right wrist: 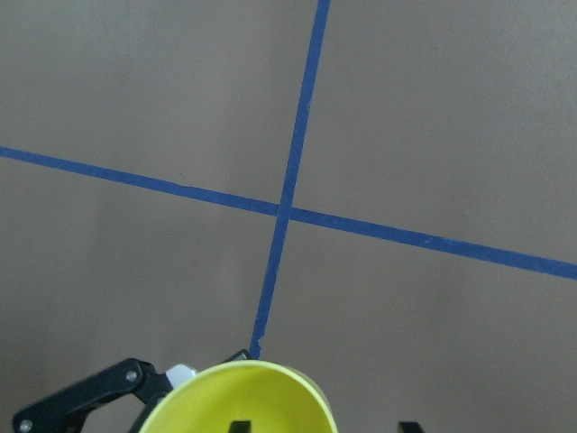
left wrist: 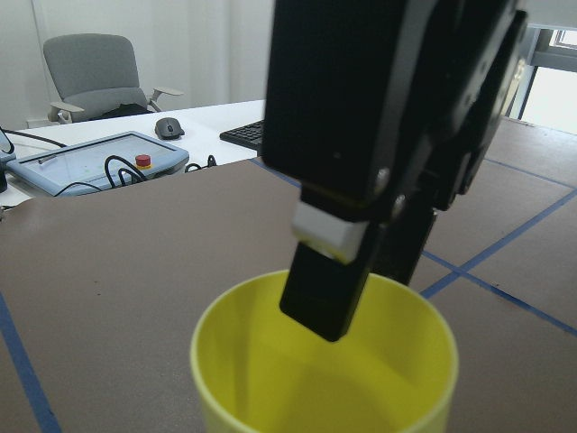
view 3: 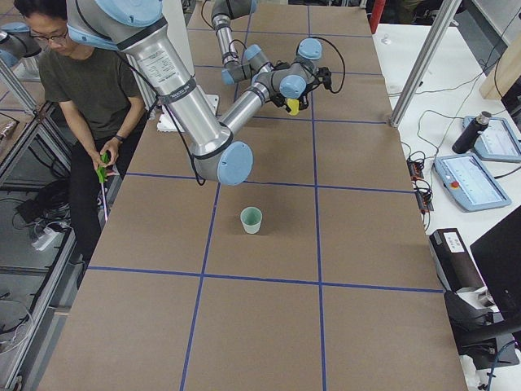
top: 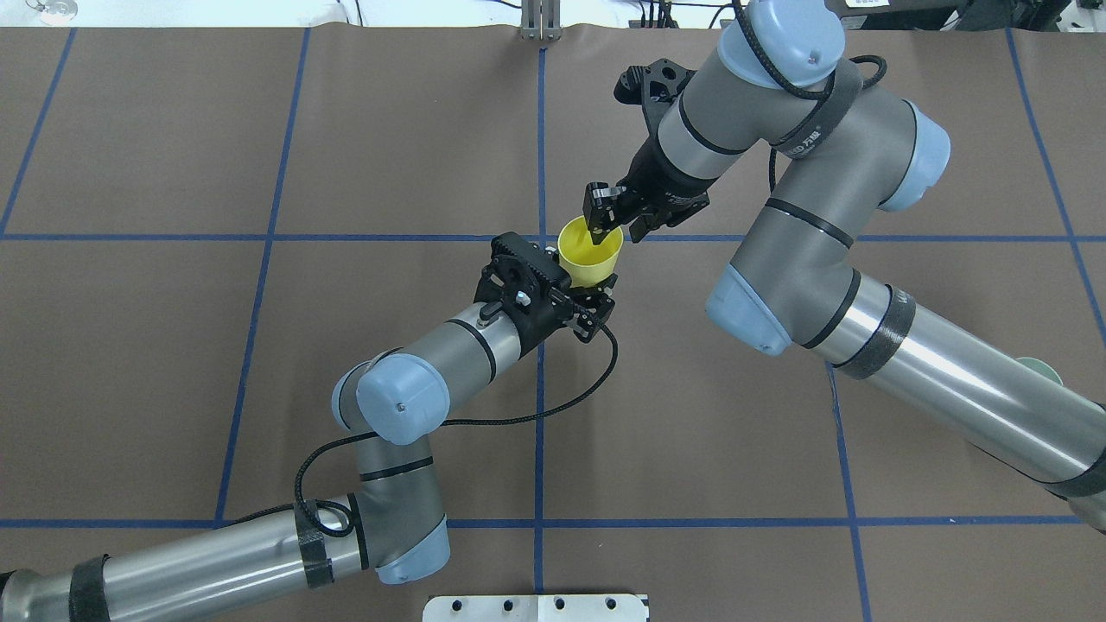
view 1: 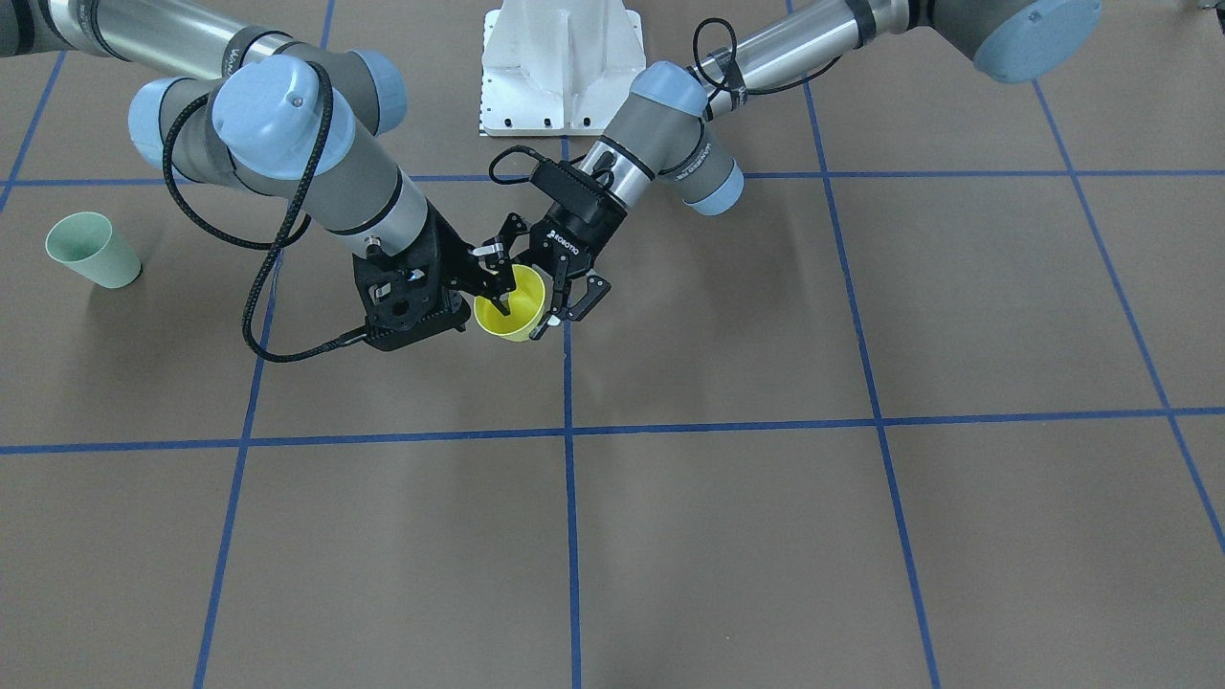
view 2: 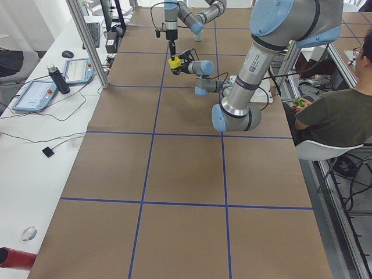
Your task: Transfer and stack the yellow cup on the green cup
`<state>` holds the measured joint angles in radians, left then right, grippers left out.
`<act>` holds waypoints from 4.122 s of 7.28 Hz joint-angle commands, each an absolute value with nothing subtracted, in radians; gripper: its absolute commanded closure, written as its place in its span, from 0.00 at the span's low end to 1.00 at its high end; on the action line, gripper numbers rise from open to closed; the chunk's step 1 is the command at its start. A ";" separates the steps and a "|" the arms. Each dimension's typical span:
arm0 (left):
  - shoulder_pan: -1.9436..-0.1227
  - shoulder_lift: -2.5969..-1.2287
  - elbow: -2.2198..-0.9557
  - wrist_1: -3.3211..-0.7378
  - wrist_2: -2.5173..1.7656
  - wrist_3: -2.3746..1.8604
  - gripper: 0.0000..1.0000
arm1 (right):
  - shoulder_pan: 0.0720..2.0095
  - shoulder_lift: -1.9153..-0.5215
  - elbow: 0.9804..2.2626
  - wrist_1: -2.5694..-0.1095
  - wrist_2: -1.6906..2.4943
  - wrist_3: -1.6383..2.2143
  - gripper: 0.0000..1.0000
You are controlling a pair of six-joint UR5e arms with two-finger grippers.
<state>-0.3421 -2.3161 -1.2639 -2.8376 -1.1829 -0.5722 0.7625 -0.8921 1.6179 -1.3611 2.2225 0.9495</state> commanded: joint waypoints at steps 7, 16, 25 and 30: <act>-0.339 -2.319 -1.264 -2.839 -1.184 -0.574 0.00 | 0.764 -0.896 1.618 -1.356 2.252 0.950 1.00; -0.344 -2.229 -1.365 -2.844 -1.184 -0.574 0.00 | 0.960 -1.139 1.794 -1.364 2.336 0.950 1.00; -0.708 -2.054 -1.332 -2.625 -1.518 -1.050 0.00 | 1.157 -1.966 2.138 -1.077 2.155 0.930 1.00; -0.910 -2.033 -1.328 -2.431 -1.772 -0.853 0.00 | 1.147 -1.973 2.079 -1.055 2.178 0.882 1.00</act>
<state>-0.9012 -2.0342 -1.3285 -2.4445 -1.7616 -0.8665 1.1494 -1.9732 2.0878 -1.0562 2.1624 0.8847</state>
